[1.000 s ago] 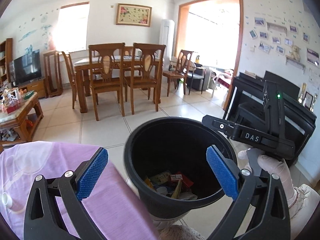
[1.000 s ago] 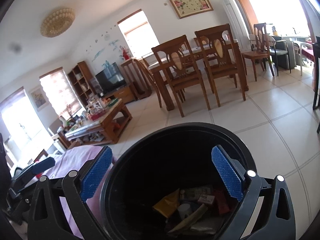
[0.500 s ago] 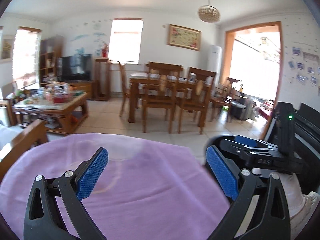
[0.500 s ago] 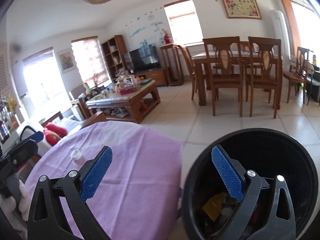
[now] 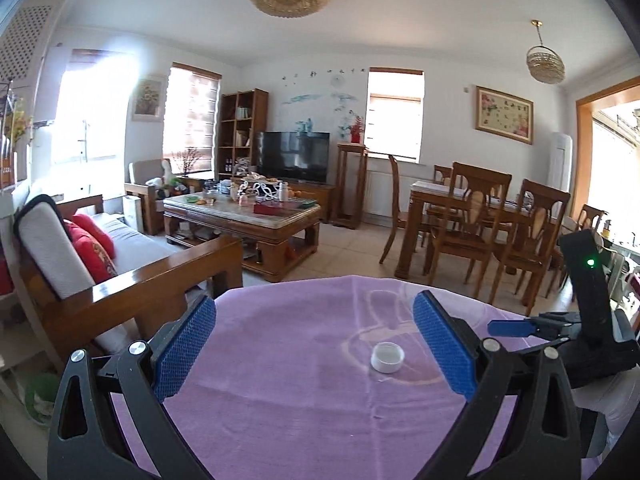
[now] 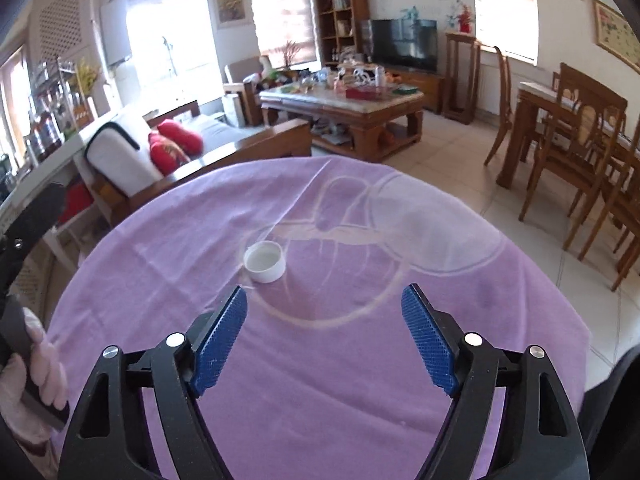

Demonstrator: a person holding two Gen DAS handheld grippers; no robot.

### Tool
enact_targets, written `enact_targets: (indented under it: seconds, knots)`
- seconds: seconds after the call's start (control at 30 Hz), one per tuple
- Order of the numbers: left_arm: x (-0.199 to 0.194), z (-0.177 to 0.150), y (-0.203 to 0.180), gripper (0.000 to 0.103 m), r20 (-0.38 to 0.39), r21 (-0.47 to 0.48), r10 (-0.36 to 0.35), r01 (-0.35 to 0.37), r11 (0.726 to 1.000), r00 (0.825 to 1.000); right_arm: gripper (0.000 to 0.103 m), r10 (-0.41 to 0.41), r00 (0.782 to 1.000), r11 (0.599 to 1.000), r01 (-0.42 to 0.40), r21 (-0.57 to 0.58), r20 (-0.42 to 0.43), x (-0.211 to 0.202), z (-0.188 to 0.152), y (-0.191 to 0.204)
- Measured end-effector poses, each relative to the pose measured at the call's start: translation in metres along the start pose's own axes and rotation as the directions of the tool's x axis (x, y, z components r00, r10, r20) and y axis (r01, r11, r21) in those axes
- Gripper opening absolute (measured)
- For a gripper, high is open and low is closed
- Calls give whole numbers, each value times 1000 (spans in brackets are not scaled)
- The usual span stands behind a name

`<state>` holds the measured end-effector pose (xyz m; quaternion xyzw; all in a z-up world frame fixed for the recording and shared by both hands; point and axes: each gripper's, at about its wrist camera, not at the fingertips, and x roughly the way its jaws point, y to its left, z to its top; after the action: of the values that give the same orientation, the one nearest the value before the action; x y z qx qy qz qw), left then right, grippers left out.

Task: Collect trash
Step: 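Grasp the white bottle cap with the right tool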

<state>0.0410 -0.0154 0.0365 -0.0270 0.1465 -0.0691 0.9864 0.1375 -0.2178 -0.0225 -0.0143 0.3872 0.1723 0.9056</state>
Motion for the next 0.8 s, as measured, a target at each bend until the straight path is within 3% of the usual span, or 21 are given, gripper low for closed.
enact_targets:
  seconds: [0.2,0.37,0.5,0.63,0.8]
  knots:
    - [12,-6,17,98,-64,-57,47,-51,997,997,79,-2,996,996,-7,-91,-89,51,9,27]
    - [6,-7,24,98,-63,-68,53,-57,996,997,68,-35,992,994,21,-111,-125,78,18,32]
    - [11,-8,22,98,-79,-53,42,-46,998,996,60,-31,990,992,14,-122,-140,87,16,33]
    - [12,-10,16,98,-83,-32,32,-34,999,996,36,-12,991,995,-2,-100,-136,86,18,30]
    - [13,-12,14,98,-91,-22,25,-27,999,995,36,22,992,997,-31,-68,-124,74,15,22]
